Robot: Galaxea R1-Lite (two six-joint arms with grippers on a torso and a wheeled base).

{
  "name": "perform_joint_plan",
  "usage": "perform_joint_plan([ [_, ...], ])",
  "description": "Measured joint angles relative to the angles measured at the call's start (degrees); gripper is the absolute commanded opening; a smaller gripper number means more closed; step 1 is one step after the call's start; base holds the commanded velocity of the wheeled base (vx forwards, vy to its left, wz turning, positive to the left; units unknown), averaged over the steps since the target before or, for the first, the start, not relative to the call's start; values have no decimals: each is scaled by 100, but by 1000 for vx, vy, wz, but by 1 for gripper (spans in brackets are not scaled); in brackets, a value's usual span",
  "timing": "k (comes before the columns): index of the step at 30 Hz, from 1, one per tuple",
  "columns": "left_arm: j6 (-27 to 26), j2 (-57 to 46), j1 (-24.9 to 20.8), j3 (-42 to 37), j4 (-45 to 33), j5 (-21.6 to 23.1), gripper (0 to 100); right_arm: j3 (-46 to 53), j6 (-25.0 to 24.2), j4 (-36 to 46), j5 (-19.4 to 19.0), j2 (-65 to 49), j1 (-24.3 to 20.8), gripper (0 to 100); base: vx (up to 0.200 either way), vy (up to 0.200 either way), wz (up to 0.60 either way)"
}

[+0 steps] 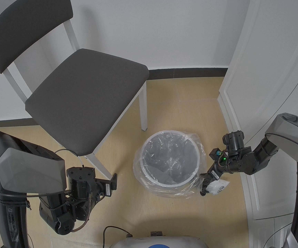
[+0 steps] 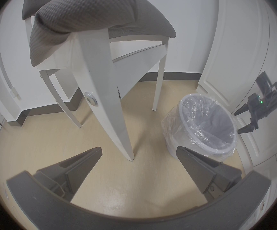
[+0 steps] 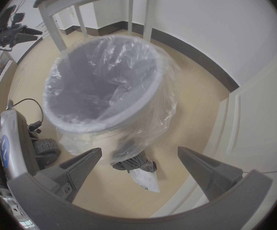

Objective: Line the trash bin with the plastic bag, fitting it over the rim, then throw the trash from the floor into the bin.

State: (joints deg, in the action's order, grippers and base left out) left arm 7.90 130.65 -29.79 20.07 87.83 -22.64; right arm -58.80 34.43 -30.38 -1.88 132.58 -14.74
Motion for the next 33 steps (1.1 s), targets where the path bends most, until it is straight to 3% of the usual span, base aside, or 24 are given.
perform_joint_plan([
  [8, 0, 23, 13, 5, 5, -2, 100, -716, -512, -35, -1, 798, 68, 100, 0, 0, 0],
  [18, 1, 55, 9, 7, 5, 0, 100, -1625, -1648, 9, 110, 1445, 22, 100, 0, 0, 0],
  [24, 1, 56, 9, 5, 5, -2, 100, -1920, -1749, 176, 485, 1629, 16, 100, 0, 0, 0],
  [33, 4, 55, 2, -11, 11, -2, 100, -1725, -1684, 178, 447, 1551, 79, 100, 0, 0, 0],
])
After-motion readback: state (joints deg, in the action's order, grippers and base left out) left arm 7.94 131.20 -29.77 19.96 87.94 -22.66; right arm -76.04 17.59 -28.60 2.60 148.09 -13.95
